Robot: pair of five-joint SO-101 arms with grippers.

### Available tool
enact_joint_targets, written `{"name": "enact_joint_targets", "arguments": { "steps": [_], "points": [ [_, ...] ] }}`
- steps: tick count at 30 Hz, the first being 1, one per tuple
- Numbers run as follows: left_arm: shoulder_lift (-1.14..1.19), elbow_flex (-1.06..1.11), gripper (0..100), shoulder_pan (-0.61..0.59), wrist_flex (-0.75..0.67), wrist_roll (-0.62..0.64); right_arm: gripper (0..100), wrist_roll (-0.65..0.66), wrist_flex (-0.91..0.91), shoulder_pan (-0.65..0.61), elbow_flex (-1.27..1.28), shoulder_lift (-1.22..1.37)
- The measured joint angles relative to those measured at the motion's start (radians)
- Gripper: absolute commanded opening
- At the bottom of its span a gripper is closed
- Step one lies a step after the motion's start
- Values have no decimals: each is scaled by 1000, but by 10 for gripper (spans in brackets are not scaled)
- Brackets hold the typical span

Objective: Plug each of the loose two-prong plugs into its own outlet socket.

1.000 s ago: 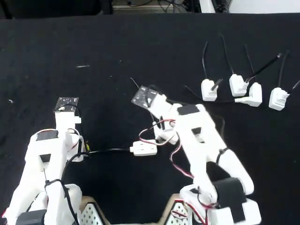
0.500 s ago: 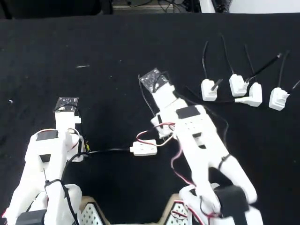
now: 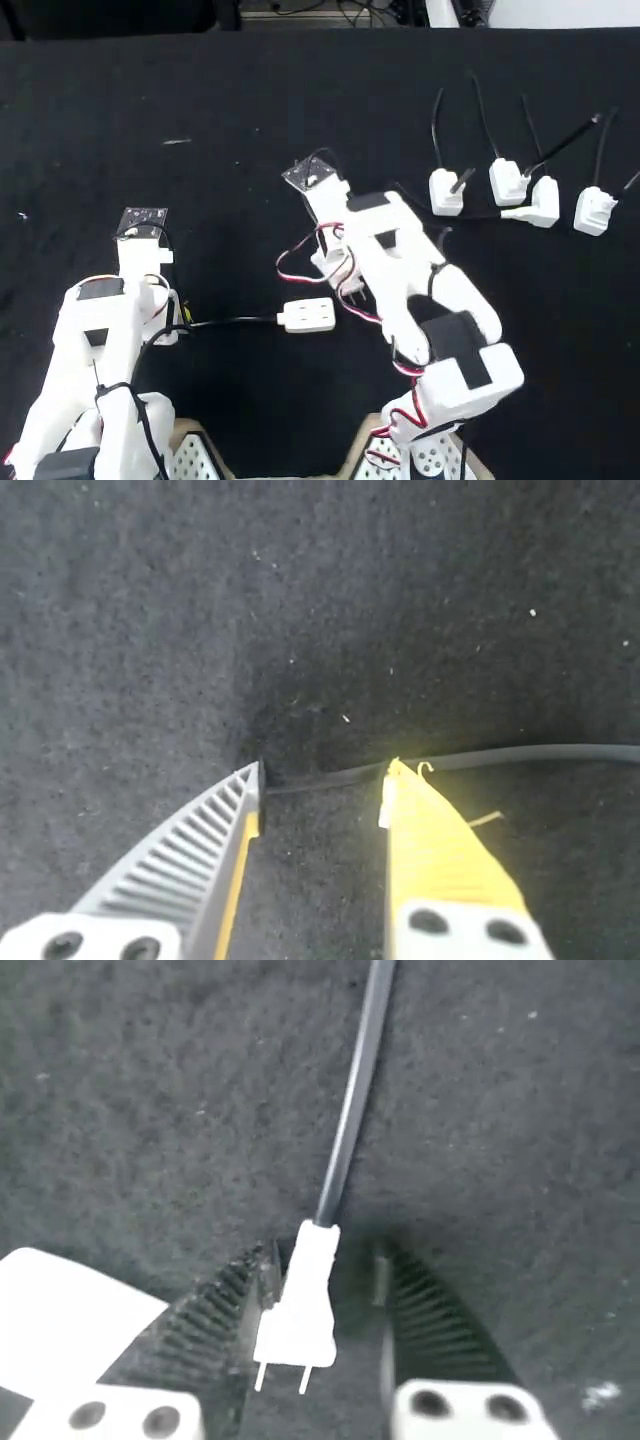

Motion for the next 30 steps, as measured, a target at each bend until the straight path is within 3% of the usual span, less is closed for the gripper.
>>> {"name": "enact_joint_targets", "arguments": {
  "steps": [7,12,17,22,27,30],
  "points": [
    [0,0,195,0,0,0,11,-78,-25,169,0,-46],
    [0,0,195,0,0,0,11,-299,112,299,0,-167],
    [0,0,195,0,0,0,62,-448,201,298,0,-207],
    [0,0,195,0,0,0,230,-410,212,189,0,-207],
    [0,0,195,0,0,0,172,-290,212,160,-26,-207],
    [0,0,195,0,0,0,119,-112,212,199,-60,-209]
  ]
}}
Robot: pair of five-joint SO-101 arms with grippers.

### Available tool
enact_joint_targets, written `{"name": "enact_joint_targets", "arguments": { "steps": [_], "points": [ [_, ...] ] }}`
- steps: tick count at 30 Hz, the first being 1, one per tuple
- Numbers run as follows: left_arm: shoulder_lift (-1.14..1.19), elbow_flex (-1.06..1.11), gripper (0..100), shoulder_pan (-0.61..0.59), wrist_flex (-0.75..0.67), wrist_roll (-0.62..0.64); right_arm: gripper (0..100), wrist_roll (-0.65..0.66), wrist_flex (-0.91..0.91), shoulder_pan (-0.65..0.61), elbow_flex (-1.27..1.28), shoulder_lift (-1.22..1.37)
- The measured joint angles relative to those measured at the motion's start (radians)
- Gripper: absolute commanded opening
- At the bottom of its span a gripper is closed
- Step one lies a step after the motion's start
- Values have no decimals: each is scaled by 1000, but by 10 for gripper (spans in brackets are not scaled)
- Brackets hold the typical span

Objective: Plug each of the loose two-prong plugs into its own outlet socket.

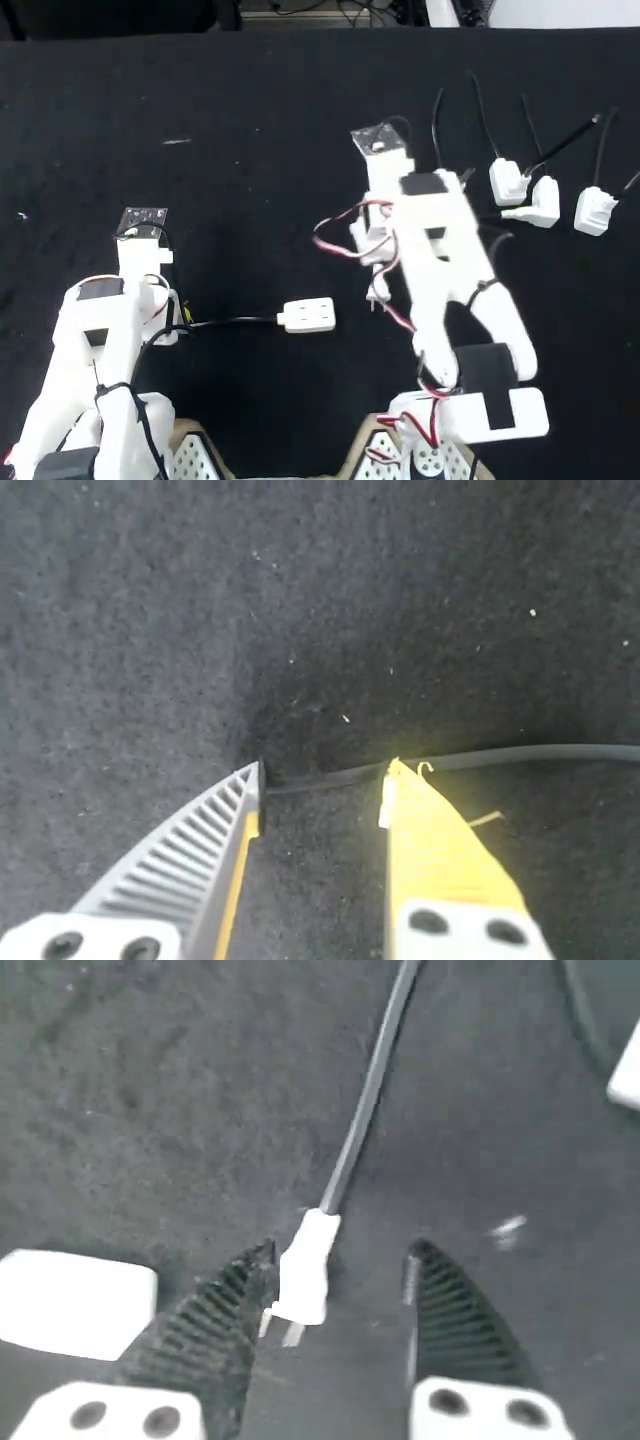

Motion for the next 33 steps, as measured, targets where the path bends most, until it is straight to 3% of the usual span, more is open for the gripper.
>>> {"name": "enact_joint_targets", "arguments": {
  "steps": [9,11,16,28,31,33],
  "points": [
    [0,0,195,0,0,0,76,878,0,141,81,5],
    [0,0,195,0,0,0,76,990,-2,140,106,12],
    [0,0,195,0,0,0,129,1010,-35,89,149,14],
    [0,0,195,0,0,0,157,689,-130,-149,187,11],
    [0,0,195,0,0,0,155,680,-138,-161,164,12],
    [0,0,195,0,0,0,155,741,-143,-160,153,12]
  ]
}}
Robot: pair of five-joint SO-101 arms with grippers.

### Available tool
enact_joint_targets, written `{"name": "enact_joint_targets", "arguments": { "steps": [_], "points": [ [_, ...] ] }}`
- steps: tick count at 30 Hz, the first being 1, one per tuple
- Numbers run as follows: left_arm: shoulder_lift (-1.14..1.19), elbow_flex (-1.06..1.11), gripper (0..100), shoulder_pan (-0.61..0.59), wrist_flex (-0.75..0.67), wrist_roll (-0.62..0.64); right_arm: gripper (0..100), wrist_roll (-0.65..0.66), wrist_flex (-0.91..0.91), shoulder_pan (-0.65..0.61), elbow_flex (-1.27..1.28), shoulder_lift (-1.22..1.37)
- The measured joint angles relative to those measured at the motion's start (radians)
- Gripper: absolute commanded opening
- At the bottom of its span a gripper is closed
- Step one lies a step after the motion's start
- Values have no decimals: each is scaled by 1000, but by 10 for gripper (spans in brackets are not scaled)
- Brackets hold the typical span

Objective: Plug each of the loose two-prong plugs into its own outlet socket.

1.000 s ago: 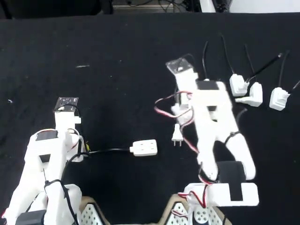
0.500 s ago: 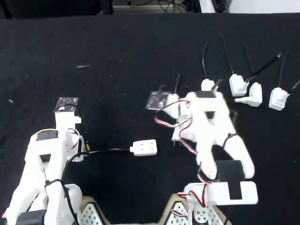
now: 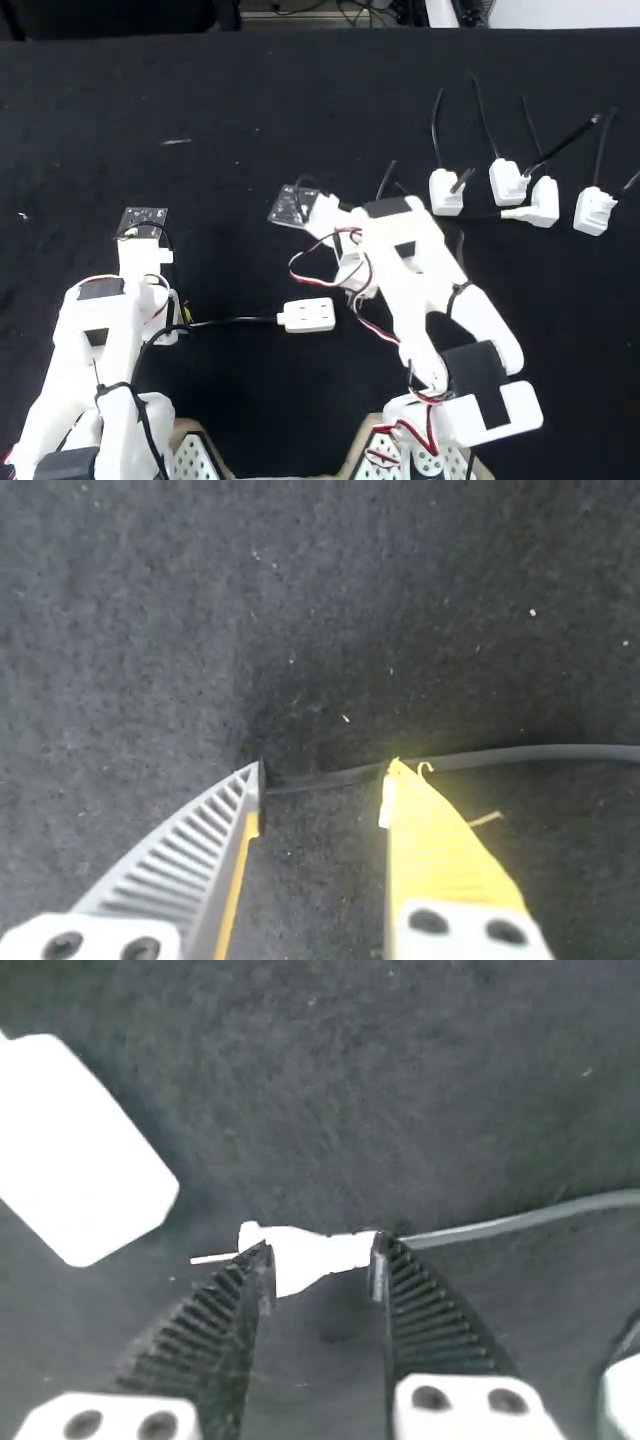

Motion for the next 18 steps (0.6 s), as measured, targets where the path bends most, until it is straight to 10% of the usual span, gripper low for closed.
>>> {"name": "enact_joint_targets", "arguments": {
  "steps": [9,18],
  "points": [
    [0,0,195,0,0,0,155,594,0,55,0,0],
    [0,0,195,0,0,0,155,796,-9,61,23,0]
  ]
}}
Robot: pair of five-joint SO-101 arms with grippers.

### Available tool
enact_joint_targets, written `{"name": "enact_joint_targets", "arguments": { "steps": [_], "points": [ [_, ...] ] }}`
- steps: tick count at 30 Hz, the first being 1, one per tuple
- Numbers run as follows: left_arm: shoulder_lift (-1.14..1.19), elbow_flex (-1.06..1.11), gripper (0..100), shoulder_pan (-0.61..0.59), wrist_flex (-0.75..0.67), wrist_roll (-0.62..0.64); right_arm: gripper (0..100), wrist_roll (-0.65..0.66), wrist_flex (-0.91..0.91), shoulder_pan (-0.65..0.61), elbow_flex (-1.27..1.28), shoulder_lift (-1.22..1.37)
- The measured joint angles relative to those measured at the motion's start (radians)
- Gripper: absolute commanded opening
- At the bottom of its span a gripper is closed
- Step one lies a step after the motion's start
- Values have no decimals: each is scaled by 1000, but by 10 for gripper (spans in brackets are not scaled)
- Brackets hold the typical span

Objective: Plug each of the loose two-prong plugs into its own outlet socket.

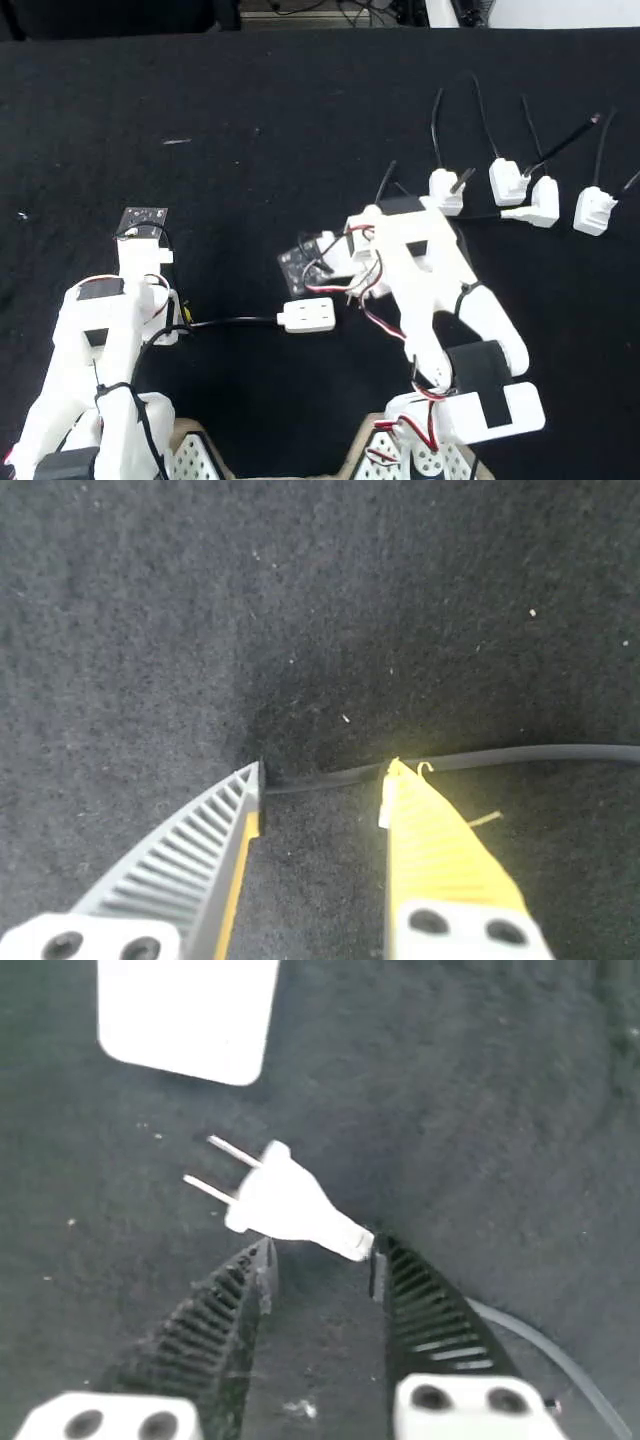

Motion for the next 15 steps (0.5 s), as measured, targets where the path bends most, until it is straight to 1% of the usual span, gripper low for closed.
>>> {"name": "enact_joint_targets", "arguments": {
  "steps": [6,15],
  "points": [
    [0,0,195,0,0,0,155,89,-31,0,60,-2],
    [0,0,195,0,0,0,155,101,-241,-3,167,-3]
  ]
}}
